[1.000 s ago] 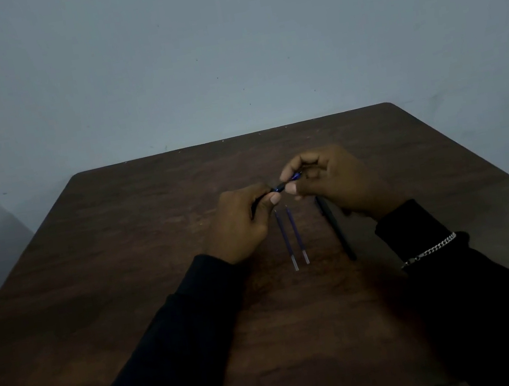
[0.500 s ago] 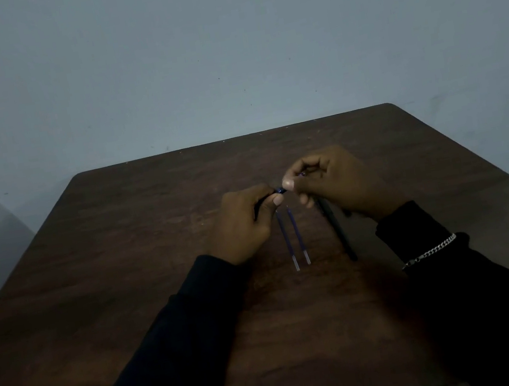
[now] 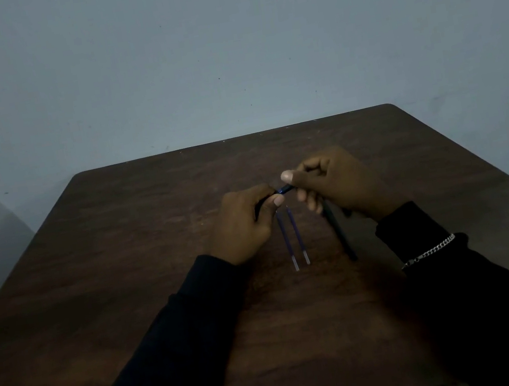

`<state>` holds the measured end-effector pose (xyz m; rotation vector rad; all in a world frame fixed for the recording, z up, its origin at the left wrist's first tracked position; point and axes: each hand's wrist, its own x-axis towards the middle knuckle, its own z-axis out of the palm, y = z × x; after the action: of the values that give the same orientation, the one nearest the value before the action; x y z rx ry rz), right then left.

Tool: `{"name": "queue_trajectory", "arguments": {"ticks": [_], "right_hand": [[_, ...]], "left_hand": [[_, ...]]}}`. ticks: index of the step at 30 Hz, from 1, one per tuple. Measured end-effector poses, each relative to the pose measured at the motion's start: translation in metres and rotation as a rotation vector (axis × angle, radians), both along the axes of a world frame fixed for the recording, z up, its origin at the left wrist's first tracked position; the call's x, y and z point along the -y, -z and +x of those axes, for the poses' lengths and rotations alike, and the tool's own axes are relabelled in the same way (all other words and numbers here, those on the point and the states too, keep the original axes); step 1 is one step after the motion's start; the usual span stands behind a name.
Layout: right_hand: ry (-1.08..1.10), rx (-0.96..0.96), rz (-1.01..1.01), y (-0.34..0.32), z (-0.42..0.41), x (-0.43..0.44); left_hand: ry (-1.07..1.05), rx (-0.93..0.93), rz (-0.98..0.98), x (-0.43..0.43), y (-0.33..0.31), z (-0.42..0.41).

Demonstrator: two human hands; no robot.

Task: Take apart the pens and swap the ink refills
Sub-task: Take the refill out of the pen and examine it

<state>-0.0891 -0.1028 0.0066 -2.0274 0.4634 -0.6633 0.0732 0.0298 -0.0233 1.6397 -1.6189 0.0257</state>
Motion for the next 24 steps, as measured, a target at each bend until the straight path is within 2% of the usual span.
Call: {"name": "queue_trajectory", "arguments": {"ticks": [5, 9, 13, 16, 24], "right_hand": [[-0.081, 0.024, 0.032, 0.0001, -0.0012, 0.0020], [-0.110, 0.040, -0.079, -0.0025, -0.0020, 0.0017], [-0.037, 0.060, 0.050, 0.0005, 0.0006, 0.0003], [0.013, 0.025, -0.010, 0.0016, 0.0020, 0.0014], [-0.096, 0.024, 0.009, 0.0007, -0.0009, 0.0048]], "left_hand": [[-0.005, -0.019, 0.025, 0.0003, 0.0020, 0.0022], [-0.011, -0.025, 0.025, 0.0000, 0.0010, 0.0008], [-0.008, -0.021, 0.008, -0.0007, -0.0009, 0.0000], [-0.005, -0.008, -0.005, -0.0005, -0.0017, 0.0000], [-0.009, -0.022, 0.015, 0.0010, 0.0025, 0.0023]]}}
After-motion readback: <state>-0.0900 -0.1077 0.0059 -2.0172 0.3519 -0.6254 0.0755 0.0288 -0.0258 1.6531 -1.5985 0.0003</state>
